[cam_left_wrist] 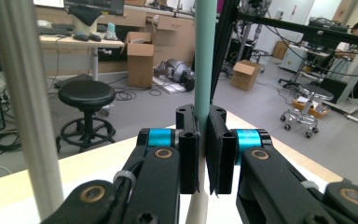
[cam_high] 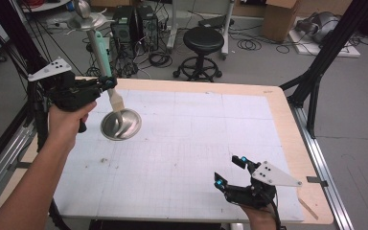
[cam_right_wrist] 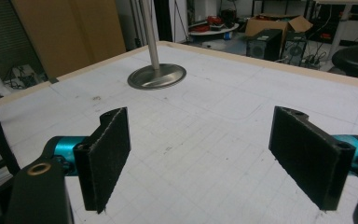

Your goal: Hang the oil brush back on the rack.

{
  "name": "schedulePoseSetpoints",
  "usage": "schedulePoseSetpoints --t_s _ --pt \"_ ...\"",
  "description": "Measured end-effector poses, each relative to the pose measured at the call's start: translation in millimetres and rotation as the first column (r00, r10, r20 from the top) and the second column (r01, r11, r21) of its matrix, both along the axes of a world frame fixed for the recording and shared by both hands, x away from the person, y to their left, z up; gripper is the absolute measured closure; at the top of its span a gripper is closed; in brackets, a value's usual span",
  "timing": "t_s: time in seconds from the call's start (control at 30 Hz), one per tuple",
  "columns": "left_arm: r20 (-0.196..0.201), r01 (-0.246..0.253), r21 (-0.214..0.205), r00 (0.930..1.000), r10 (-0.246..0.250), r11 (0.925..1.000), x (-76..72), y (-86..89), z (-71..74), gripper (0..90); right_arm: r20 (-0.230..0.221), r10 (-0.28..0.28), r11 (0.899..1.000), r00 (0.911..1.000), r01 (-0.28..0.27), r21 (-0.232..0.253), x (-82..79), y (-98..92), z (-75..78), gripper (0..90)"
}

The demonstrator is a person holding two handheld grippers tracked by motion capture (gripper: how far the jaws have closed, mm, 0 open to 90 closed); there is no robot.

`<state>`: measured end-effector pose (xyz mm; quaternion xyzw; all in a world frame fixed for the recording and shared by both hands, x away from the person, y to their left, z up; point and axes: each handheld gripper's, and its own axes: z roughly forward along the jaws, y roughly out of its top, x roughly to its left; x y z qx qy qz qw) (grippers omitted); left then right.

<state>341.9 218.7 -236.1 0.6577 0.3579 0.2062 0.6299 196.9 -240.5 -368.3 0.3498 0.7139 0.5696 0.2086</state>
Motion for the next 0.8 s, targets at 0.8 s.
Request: schedulePoseSetpoints --t_s 0.8 --pt "-0.037 -0.027 0.006 0.9989 0.027 0.9996 12.2 3.7 1.6 83.9 -0.006 0.016 1.000 0.9998 -0.016 0.018 -0.4 1.6 -0.3 19.3"
